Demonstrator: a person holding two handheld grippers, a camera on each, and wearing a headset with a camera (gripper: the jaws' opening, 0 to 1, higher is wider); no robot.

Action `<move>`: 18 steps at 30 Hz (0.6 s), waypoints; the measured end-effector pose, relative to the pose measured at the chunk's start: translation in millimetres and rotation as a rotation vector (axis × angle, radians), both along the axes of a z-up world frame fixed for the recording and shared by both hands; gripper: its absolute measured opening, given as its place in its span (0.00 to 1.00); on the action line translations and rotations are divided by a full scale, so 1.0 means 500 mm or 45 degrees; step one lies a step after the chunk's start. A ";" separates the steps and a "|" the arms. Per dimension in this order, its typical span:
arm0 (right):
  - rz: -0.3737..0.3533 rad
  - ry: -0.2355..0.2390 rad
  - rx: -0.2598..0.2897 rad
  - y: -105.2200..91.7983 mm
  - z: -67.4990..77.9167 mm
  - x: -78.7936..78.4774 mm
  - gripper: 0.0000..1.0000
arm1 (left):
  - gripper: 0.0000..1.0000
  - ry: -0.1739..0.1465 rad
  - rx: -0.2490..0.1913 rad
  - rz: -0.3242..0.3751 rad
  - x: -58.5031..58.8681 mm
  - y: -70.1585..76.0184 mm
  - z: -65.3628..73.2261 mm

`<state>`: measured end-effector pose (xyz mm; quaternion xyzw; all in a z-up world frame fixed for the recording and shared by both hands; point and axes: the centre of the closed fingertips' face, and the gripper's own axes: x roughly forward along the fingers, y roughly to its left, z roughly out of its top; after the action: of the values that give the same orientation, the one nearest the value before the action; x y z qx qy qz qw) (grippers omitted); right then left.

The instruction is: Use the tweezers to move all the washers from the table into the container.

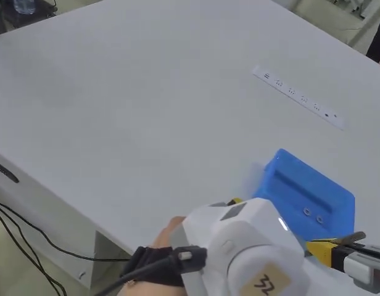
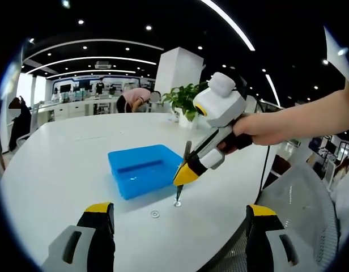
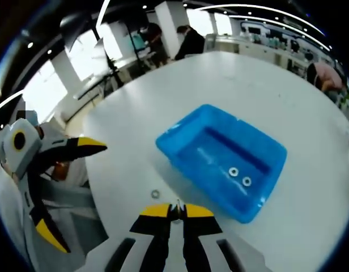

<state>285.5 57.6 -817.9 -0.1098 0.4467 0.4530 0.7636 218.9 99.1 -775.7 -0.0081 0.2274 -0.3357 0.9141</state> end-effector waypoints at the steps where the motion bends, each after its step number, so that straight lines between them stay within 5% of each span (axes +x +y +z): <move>1: -0.001 0.002 -0.005 -0.001 -0.003 0.000 0.05 | 0.99 0.000 0.001 0.001 0.000 0.000 0.000; 18: 0.010 -0.044 -0.050 -0.012 -0.008 0.008 0.05 | 0.99 0.012 0.019 -0.010 -0.002 -0.001 -0.006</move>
<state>289.7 51.5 -822.1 -0.1343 0.4418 0.4453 0.7671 218.0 98.6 -778.7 -0.0020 0.2344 -0.3374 0.9117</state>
